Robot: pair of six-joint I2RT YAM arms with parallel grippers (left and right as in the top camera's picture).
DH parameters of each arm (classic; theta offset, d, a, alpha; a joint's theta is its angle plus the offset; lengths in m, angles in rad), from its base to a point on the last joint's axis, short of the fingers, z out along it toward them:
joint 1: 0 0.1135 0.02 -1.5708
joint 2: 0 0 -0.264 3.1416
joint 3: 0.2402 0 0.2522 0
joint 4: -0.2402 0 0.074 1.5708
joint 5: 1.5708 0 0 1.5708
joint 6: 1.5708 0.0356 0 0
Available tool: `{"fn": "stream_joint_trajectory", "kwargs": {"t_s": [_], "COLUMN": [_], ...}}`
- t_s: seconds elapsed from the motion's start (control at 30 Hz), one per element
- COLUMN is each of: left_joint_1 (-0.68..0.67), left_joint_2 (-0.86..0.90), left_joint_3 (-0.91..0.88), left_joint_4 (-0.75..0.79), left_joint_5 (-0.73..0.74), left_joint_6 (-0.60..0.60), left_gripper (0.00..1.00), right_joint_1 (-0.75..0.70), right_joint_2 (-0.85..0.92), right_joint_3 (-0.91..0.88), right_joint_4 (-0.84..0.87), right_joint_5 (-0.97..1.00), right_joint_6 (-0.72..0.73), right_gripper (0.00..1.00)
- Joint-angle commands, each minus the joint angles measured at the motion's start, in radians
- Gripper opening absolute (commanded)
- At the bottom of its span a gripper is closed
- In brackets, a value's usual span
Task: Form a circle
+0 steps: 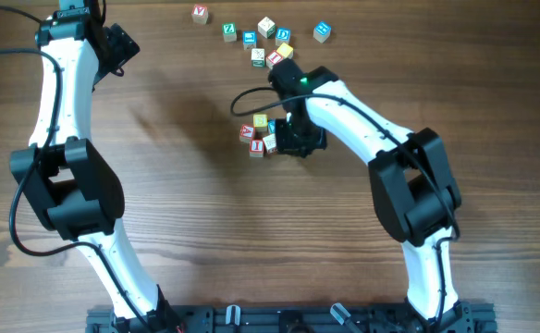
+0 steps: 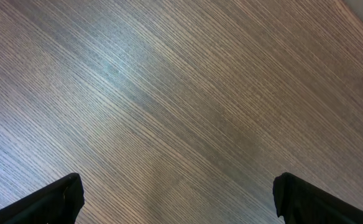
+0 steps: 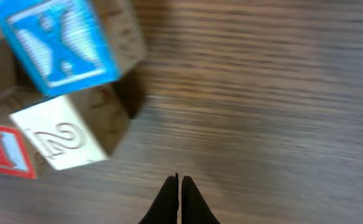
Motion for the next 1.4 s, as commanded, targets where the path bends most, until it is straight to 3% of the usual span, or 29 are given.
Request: {"fn": "stream_joint_trajectory", "kwargs": {"t_s": [0.0, 0.2, 0.4, 0.47, 0.63, 0.67, 0.7, 0.73, 0.77, 0.87, 1.2, 1.37], "left_joint_1": [0.002, 0.002, 0.002, 0.002, 0.002, 0.002, 0.002, 0.002, 0.002, 0.002, 0.001, 0.001], "left_joint_2": [-0.003, -0.003, -0.003, -0.003, -0.003, -0.003, -0.003, -0.003, -0.003, -0.003, -0.003, -0.003], "left_joint_3": [0.01, 0.01, 0.01, 0.01, 0.01, 0.01, 0.01, 0.01, 0.01, 0.01, 0.01, 0.01], "left_joint_4": [0.002, 0.002, 0.002, 0.002, 0.002, 0.002, 0.002, 0.002, 0.002, 0.002, 0.002, 0.002], "left_joint_5": [-0.013, -0.013, -0.013, -0.013, -0.013, -0.013, -0.013, -0.013, -0.013, -0.013, -0.013, -0.013], "left_joint_6": [0.005, 0.005, 0.005, 0.005, 0.005, 0.005, 0.005, 0.005, 0.005, 0.005, 0.005, 0.005], "left_gripper": [1.0, 1.0, 1.0, 1.0, 1.0, 1.0, 1.0, 1.0, 1.0, 1.0, 1.0, 1.0], "right_joint_1": [-0.02, -0.001, 0.018, 0.016, -0.026, -0.039, -0.046, -0.053, -0.063, -0.071, -0.071, -0.071], "right_joint_2": [-0.032, -0.064, -0.064, -0.064, -0.064, -0.064, -0.064, -0.064, -0.064, -0.064, -0.064, -0.064], "right_joint_3": [0.106, 0.136, 0.134, 0.134, 0.132, 0.132, 0.132, 0.132, 0.132, 0.132, 0.132, 0.132], "right_joint_4": [-0.035, -0.017, 0.011, 0.028, 0.032, 0.032, 0.034, 0.035, 0.035, 0.046, 0.299, 0.332], "right_joint_5": [0.013, -0.206, -0.249, -0.197, 0.131, 0.165, 0.174, 0.187, 0.226, 0.324, 0.323, 0.323], "right_joint_6": [-0.012, -0.071, -0.086, -0.083, 0.112, 0.124, 0.121, 0.121, 0.121, 0.121, 0.122, 0.122], "right_gripper": [0.05, 0.05, 0.04, 0.04, 0.04, 0.09, 0.25, 0.66, 1.0, 1.0, 1.0, 1.0]}}
